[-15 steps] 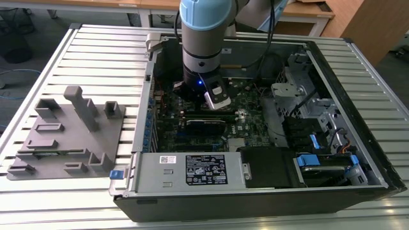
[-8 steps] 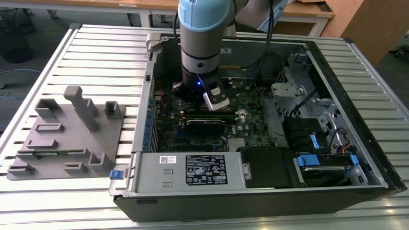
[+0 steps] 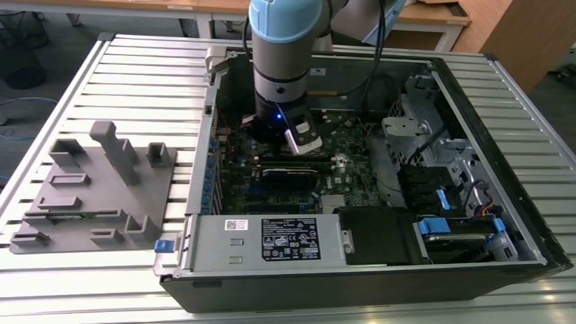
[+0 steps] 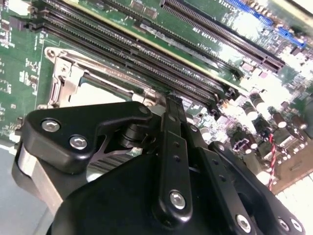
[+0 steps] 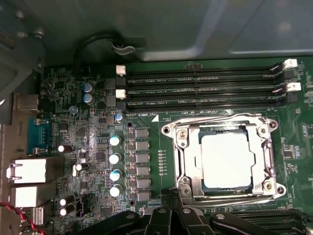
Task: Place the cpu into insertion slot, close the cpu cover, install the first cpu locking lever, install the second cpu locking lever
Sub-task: 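Install the second cpu locking lever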
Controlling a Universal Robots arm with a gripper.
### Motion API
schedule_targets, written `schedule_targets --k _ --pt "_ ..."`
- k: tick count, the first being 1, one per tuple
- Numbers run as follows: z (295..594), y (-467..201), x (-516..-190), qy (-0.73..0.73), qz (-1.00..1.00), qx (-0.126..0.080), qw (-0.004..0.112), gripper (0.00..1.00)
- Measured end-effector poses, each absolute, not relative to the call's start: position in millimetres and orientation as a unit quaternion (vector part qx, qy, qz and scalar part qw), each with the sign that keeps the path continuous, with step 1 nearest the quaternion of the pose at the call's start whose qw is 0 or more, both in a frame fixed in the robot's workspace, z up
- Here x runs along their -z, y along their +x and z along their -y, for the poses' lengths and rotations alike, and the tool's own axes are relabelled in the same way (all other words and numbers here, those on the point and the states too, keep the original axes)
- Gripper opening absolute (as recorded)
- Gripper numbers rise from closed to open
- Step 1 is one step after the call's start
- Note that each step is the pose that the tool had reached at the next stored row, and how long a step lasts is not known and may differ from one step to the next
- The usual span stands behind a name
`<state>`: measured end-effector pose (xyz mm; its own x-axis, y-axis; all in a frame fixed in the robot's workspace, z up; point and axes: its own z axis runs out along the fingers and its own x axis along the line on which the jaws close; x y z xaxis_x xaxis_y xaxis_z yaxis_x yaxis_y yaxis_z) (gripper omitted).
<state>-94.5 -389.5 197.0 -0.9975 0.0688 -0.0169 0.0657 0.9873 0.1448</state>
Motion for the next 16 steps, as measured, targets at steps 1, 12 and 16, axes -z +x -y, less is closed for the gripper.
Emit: schedule_targets --k 1,12,16 --pt "389.6 -94.5 -199.4 0.034 -0.997 -0.072 0.011 0.11" --pt "389.7 -93.6 -224.8 0.034 -0.997 -0.072 0.011 0.11" --pt "389.6 -93.6 -225.4 0.034 -0.997 -0.072 0.011 0.11"
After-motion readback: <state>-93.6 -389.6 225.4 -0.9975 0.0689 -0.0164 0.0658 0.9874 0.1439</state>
